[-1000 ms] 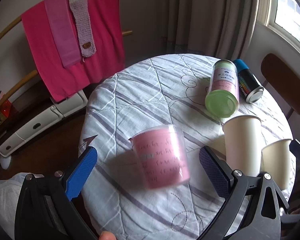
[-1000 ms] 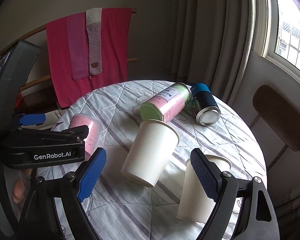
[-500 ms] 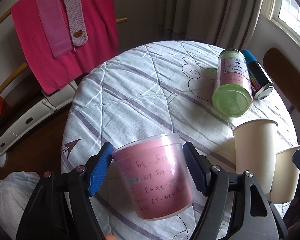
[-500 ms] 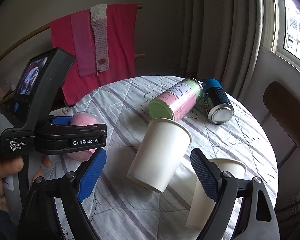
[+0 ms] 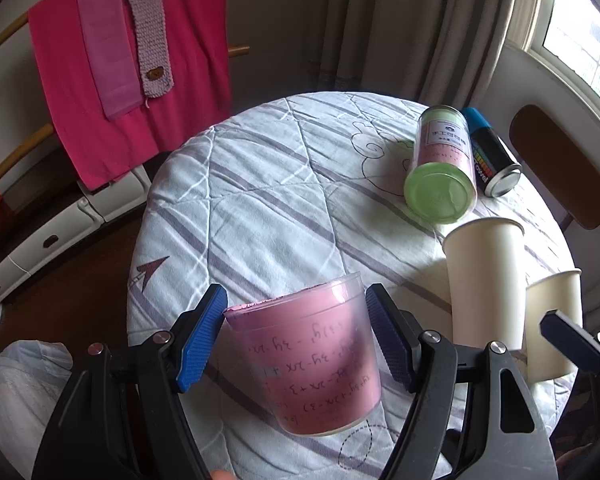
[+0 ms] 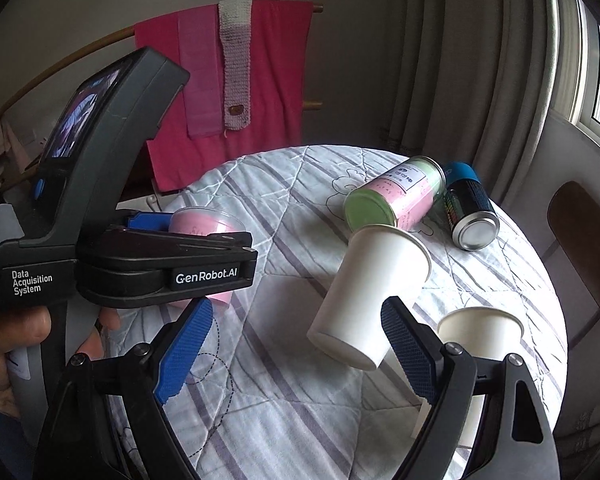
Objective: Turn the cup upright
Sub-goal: 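Rotate the pink cup upright with the left gripper and set it down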
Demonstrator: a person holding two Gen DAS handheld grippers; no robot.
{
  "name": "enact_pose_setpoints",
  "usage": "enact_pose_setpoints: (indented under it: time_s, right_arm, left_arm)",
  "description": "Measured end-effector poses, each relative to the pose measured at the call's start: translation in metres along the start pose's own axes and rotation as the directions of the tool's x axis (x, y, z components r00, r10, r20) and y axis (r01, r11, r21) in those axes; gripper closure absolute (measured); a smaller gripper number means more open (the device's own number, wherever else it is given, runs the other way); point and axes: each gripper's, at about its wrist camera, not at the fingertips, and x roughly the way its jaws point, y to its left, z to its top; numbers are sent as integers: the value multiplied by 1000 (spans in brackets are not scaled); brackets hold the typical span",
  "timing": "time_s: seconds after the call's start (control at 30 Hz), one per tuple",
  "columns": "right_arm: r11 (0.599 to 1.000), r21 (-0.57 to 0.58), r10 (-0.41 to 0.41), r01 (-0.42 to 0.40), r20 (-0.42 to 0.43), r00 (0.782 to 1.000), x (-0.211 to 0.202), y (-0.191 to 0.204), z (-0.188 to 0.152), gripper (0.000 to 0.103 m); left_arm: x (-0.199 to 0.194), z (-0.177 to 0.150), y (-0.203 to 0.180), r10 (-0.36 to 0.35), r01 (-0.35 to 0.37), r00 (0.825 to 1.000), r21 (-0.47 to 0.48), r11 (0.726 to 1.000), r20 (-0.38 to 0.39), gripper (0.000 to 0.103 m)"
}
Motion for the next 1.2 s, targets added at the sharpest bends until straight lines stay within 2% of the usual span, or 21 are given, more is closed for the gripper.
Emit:
enact_pose_setpoints:
  time_s: [0.3,0.5,0.67,0.93,1.2]
  right_arm:
    - [998,-18,57,-58,-38,998,4,27,-15,15]
    - [998,-5,57,-57,-54,997,8,30,-18,15]
    - [998,17,57,-56,-32,998,5,26,-25,15]
    - [997,65,46,-49,43,998,1,15,-37,15]
    - [993,105,47,-49,22,999,10,6,-43,15]
  left_arm:
    - [-18,-16,10,-25,26,1000,-19,999,16,30]
    - [-25,-21,6,-39,40,999,-4,999,30,30]
    - [-34,-27,-5,-75,73,994,29,997,75,30]
    - [-44,-38,-19,-69,57,989,88,994,128,30]
    - [-46,-46,-26,-38,21,989,122,992,142,29]
